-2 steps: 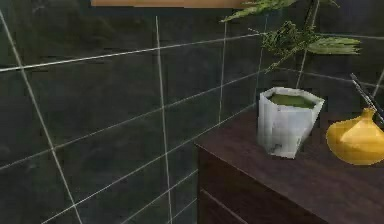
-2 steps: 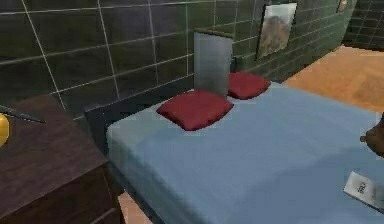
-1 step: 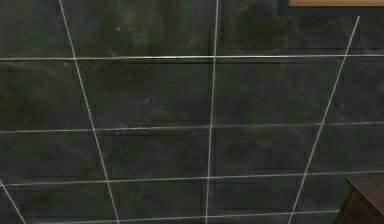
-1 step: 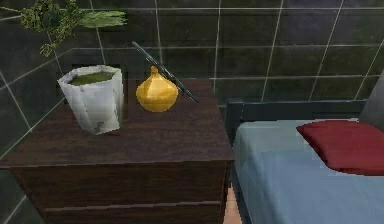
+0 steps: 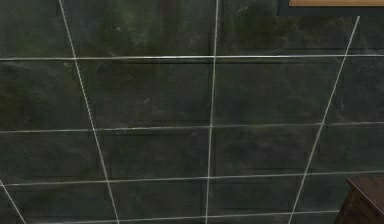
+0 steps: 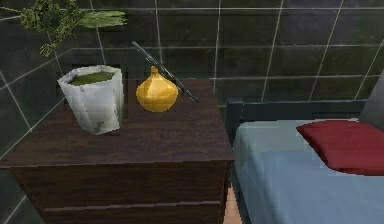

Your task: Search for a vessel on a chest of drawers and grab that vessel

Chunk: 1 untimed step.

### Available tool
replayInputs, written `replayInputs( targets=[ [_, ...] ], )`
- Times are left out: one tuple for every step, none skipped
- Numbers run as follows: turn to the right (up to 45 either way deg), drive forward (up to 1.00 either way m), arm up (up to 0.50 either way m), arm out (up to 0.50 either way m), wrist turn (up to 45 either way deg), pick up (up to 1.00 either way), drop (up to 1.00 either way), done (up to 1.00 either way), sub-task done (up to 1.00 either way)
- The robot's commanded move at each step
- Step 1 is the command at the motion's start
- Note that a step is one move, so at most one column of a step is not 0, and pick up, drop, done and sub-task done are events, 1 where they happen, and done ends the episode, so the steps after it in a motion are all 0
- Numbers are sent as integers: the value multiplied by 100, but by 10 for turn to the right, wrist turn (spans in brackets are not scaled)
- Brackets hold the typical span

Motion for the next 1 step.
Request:
replayInputs(
  targets=[
    [0,0,38,0,0,0,0,0,0]
  ],
)
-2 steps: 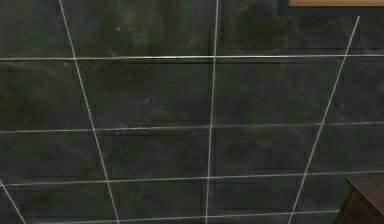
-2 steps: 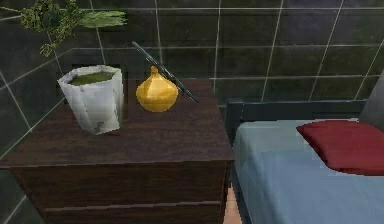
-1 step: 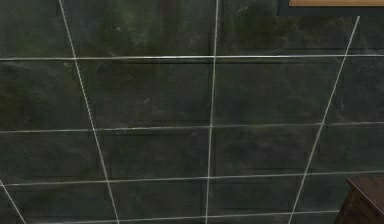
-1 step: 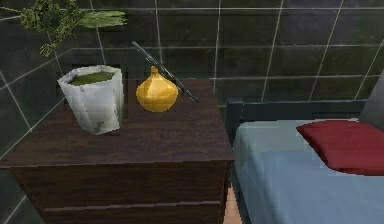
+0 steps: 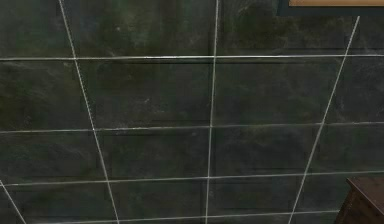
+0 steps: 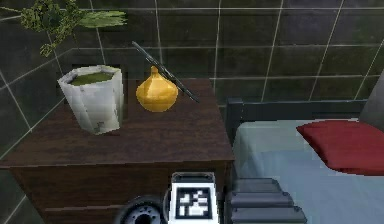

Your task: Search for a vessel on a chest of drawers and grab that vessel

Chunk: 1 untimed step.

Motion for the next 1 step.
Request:
replayInputs(
  targets=[
    [0,0,0,46,0,0,0,0,0]
  ],
)
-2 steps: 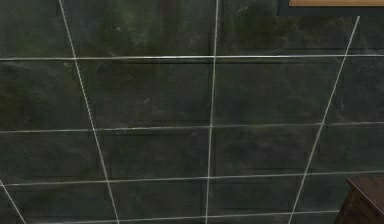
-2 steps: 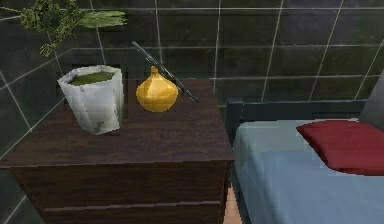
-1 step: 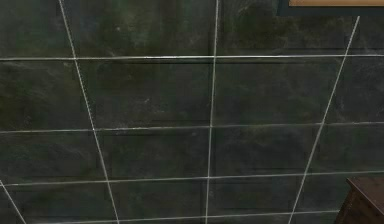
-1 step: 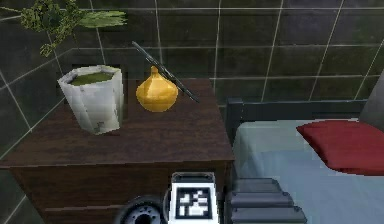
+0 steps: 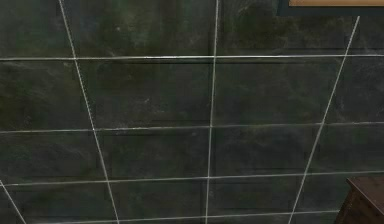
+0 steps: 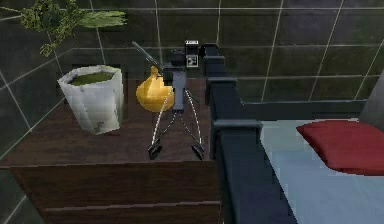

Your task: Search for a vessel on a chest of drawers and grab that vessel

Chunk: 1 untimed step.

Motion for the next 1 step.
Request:
replayInputs(
  targets=[
    [0,0,0,0,450,0,0,0,0]
  ],
)
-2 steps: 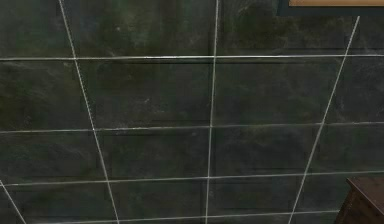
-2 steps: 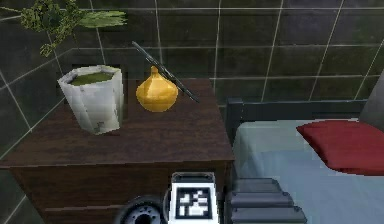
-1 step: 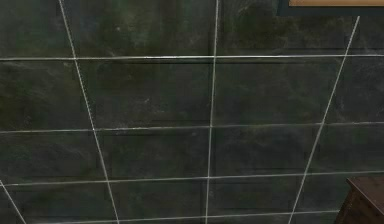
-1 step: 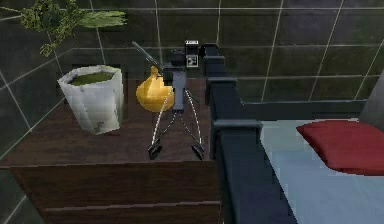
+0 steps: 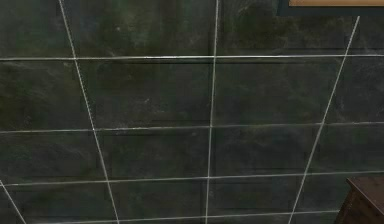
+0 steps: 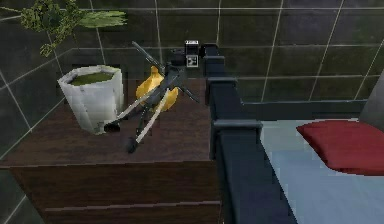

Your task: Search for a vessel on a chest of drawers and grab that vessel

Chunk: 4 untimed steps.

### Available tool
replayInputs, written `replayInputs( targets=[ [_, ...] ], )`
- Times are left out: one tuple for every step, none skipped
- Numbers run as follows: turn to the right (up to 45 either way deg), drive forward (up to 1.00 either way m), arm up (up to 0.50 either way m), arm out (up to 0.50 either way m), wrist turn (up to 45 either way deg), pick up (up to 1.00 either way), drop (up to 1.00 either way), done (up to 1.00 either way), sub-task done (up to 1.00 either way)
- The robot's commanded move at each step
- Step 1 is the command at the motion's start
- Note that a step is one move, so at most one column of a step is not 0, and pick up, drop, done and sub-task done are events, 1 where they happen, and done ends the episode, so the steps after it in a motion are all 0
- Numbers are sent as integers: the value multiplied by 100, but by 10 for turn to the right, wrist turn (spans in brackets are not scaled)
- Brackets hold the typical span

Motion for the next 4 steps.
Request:
replayInputs(
  targets=[
    [0,0,0,0,450,0,0,0,0],
    [0,0,0,0,450,0,0,0,0],
    [0,0,0,0,210,0,0,0,0],
    [0,0,0,0,0,100,0,0,0]
  ],
)
